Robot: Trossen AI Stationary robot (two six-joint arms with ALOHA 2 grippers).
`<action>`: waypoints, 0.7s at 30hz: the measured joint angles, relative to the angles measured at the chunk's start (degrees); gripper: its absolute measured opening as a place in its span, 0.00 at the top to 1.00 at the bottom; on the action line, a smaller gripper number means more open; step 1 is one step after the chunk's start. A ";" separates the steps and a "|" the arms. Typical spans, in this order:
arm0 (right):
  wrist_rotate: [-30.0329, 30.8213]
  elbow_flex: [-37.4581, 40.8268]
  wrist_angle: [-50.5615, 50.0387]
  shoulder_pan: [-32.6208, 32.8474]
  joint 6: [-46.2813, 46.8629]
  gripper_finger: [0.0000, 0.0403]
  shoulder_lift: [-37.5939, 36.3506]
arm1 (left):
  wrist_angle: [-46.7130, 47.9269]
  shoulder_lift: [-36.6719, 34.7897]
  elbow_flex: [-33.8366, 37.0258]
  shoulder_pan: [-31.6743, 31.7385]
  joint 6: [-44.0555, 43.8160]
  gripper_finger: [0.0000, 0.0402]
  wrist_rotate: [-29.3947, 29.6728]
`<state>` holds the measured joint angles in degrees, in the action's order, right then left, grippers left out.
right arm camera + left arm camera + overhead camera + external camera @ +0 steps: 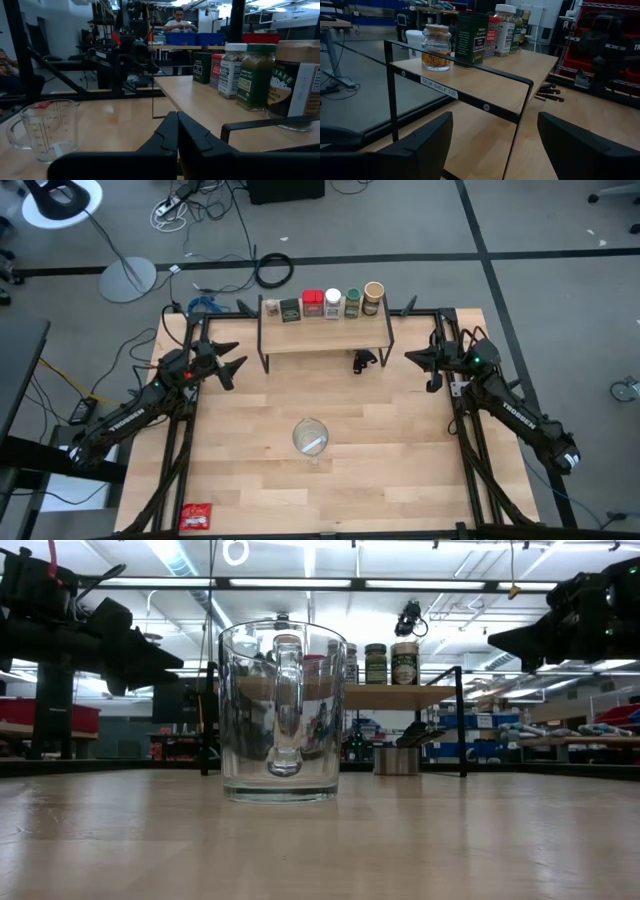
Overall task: Shelf spices
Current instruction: Return to Home Position
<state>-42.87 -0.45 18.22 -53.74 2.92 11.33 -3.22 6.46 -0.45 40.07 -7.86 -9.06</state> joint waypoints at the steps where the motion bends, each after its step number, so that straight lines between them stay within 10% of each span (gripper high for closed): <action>1: 0.00 0.02 -0.16 0.00 -0.02 1.00 -0.02 | -0.01 0.00 0.00 0.00 0.01 0.26 0.00; 21: -0.04 0.02 -1.33 0.87 -0.07 0.98 0.00 | -0.09 0.00 0.00 0.00 0.07 0.26 0.02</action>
